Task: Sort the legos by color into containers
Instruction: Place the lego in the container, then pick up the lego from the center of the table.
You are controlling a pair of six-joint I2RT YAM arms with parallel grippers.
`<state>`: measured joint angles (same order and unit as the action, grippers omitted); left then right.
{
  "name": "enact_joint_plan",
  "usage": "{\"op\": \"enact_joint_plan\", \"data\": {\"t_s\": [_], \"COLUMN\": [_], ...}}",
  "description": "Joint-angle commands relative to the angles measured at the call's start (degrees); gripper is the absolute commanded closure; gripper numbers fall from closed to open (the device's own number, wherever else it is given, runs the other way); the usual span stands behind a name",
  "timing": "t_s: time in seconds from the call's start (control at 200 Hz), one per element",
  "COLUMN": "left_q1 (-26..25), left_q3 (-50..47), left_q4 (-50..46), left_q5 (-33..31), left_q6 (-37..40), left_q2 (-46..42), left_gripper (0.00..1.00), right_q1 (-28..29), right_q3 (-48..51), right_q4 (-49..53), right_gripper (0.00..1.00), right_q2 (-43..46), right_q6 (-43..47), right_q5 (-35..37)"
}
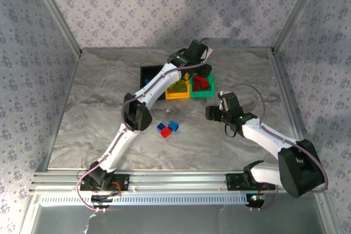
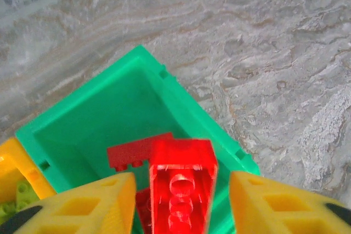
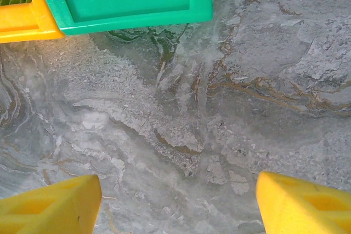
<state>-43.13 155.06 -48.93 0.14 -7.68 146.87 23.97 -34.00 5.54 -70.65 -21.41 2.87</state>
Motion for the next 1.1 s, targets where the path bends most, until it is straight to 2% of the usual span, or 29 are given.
{"op": "enact_joint_plan", "data": {"t_s": [0.0, 0.155, 0.31, 0.64, 0.81, 1.095], "left_q1": [0.38, 0.36, 0.22, -0.48, -0.46, -0.48], "left_q3": [2.29, -0.66, -8.01, -43.77, -58.7, -79.59], "left_q4": [-3.33, -3.29, -2.15, 12.14, 14.63, 19.44], "left_q5": [0.86, 1.12, 0.63, -0.86, -1.4, -9.63], "left_q6": [0.66, 0.44, 0.24, -0.67, -1.06, -3.6], "left_q2": [0.53, -2.21, -7.92, -28.77, -36.95, -48.87], "left_gripper": [0.49, 0.48, 0.48, 0.48, 0.48, 0.48], "right_q1": [0.11, 0.11, 0.38, 0.54, 0.69, 1.23], "right_q3": [0.34, 0.35, 0.29, 0.04, 0.12, -0.15], "right_q4": [-0.29, -0.61, -1.09, -0.87, -1.52, -1.86], "right_gripper": [0.24, 0.24, 0.24, 0.24, 0.24, 0.24], "right_q2": [-0.03, -0.5, -0.9, -1.74, -2.11, -3.52], "right_q6": [-0.48, -0.43, -0.65, -0.57, -0.65, -0.39], "right_q5": [-0.99, -0.83, -1.84, -1.13, -1.87, -2.64]}}
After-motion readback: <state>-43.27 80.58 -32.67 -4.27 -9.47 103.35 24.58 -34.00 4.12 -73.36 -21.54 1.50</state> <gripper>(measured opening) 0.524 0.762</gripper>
